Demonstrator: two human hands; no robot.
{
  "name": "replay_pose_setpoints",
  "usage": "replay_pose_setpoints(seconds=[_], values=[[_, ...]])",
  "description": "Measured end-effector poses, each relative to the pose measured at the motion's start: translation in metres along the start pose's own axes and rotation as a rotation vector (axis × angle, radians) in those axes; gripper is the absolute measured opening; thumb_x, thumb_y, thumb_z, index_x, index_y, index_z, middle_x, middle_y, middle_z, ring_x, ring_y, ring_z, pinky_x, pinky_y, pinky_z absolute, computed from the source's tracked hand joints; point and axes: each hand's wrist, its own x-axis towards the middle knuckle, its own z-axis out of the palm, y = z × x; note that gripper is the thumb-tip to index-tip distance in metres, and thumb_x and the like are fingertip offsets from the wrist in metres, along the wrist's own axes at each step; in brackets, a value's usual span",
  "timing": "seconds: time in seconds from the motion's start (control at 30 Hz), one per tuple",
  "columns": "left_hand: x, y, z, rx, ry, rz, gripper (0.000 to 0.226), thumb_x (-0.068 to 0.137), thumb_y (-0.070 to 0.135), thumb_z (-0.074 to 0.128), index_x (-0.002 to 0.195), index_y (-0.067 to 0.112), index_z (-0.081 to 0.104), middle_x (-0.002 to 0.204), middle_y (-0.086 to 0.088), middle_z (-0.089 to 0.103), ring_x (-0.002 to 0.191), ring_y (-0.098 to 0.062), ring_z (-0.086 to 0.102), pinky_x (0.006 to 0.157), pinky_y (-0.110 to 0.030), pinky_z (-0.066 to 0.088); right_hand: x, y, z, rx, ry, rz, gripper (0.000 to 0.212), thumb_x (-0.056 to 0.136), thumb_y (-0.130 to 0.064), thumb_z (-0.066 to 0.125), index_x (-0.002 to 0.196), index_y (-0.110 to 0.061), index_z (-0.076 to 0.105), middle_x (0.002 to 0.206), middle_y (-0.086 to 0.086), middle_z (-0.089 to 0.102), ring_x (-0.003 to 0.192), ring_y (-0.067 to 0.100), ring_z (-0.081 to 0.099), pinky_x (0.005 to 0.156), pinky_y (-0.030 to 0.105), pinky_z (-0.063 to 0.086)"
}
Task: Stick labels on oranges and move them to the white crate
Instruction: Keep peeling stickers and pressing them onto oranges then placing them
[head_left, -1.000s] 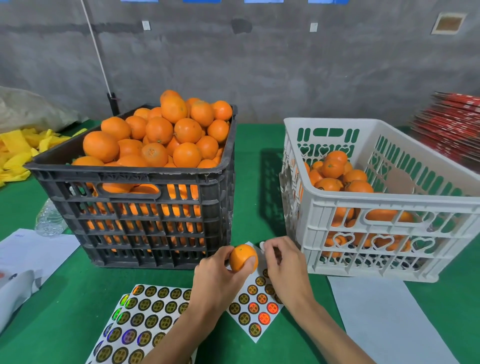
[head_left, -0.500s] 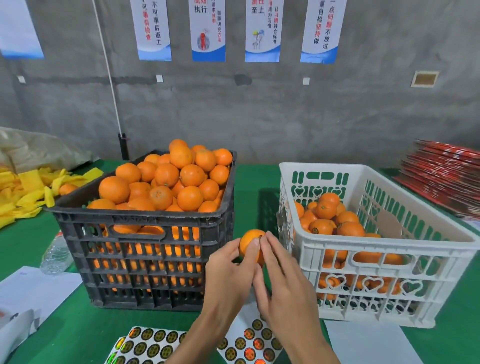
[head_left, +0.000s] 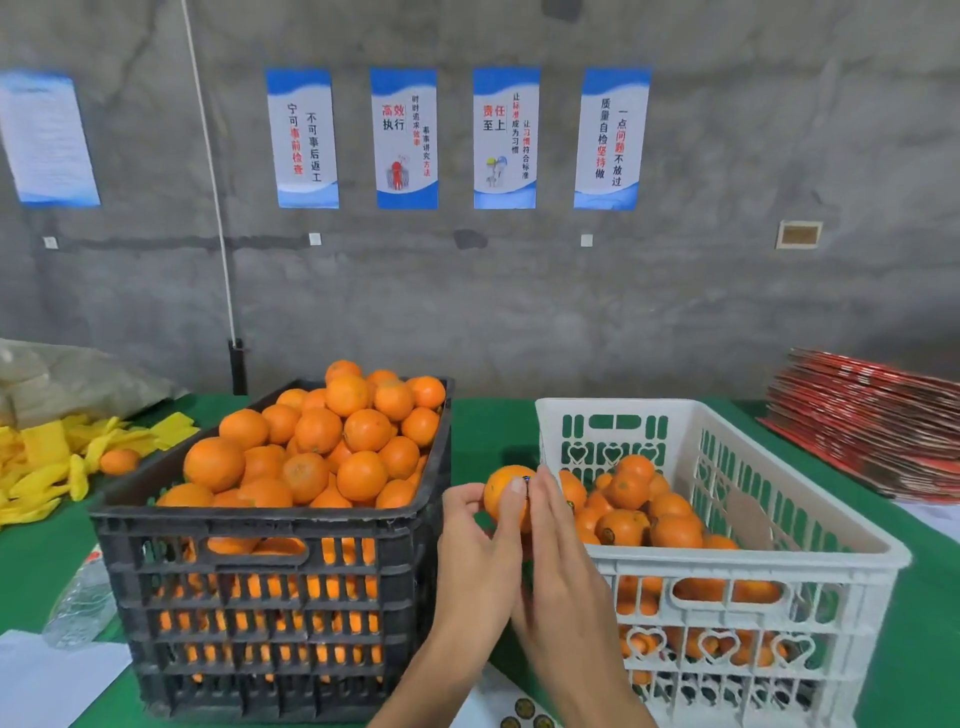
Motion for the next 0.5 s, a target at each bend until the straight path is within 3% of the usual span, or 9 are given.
replay_pose_setpoints(seconds=[0.17, 0.23, 0.3, 0.37, 0.43, 0.5], values=[[0.016, 0.017, 0.02, 0.102, -0.039, 0.157, 0.016, 0.096, 0.058, 0.054, 0.103, 0.045, 0.061, 0.098, 0.034, 0.068, 0.096, 0.014, 0.063, 0.078, -0.006, 0.047, 0.024, 0.019, -0.012, -0.176, 0.061, 0.029, 0.072, 0.076, -0.01, 0.082, 0.142, 0.001, 0.054, 0.149, 0.017, 0.052, 0.088, 0.023, 0.075, 0.06, 0.029, 0.06], [0.021, 0.024, 0.027, 0.119, -0.095, 0.187, 0.016, 0.1, 0.05, 0.056, 0.106, 0.039, 0.066, 0.097, 0.027, 0.072, 0.096, 0.009, 0.067, 0.081, -0.012, 0.049, 0.03, 0.027, -0.012, -0.237, 0.086, 0.033, 0.062, 0.083, -0.009, 0.075, 0.14, 0.004, 0.054, 0.147, 0.021, 0.052, 0.075, 0.024, 0.074, 0.054, 0.03, 0.058], [0.026, 0.029, 0.033, 0.177, -0.142, 0.198, 0.027, 0.102, 0.048, 0.053, 0.115, 0.032, 0.07, 0.105, 0.019, 0.074, 0.106, -0.002, 0.067, 0.093, -0.027, 0.053, 0.036, 0.032, -0.014, -0.278, 0.092, 0.064, 0.045, 0.1, -0.015, 0.054, 0.14, 0.007, 0.053, 0.144, 0.025, 0.054, 0.073, 0.026, 0.074, 0.05, 0.031, 0.058], [0.031, 0.033, 0.038, 0.242, -0.166, 0.21, 0.031, 0.104, 0.044, 0.048, 0.119, 0.029, 0.07, 0.11, 0.014, 0.073, 0.111, -0.01, 0.065, 0.102, -0.039, 0.05, 0.043, 0.037, -0.014, -0.271, 0.074, 0.126, 0.05, 0.105, -0.025, 0.036, 0.14, 0.007, 0.052, 0.14, 0.027, 0.056, 0.073, 0.03, 0.073, 0.047, 0.034, 0.058], [0.033, 0.034, 0.041, 0.237, -0.219, 0.23, 0.03, 0.106, 0.038, 0.043, 0.113, 0.031, 0.071, 0.104, 0.012, 0.074, 0.103, -0.007, 0.067, 0.099, -0.039, 0.052, 0.046, 0.041, -0.015, -0.245, 0.037, 0.167, 0.047, 0.106, -0.024, 0.039, 0.143, 0.003, 0.05, 0.139, 0.029, 0.055, 0.077, 0.034, 0.071, 0.048, 0.038, 0.058], [0.034, 0.033, 0.042, 0.244, -0.284, 0.233, 0.031, 0.107, 0.035, 0.04, 0.111, 0.03, 0.071, 0.099, 0.011, 0.074, 0.097, -0.005, 0.068, 0.094, -0.039, 0.054, 0.046, 0.044, -0.016, -0.256, -0.03, 0.197, 0.055, 0.096, -0.014, 0.061, 0.148, -0.005, 0.045, 0.144, 0.027, 0.048, 0.082, 0.034, 0.068, 0.056, 0.039, 0.06]])
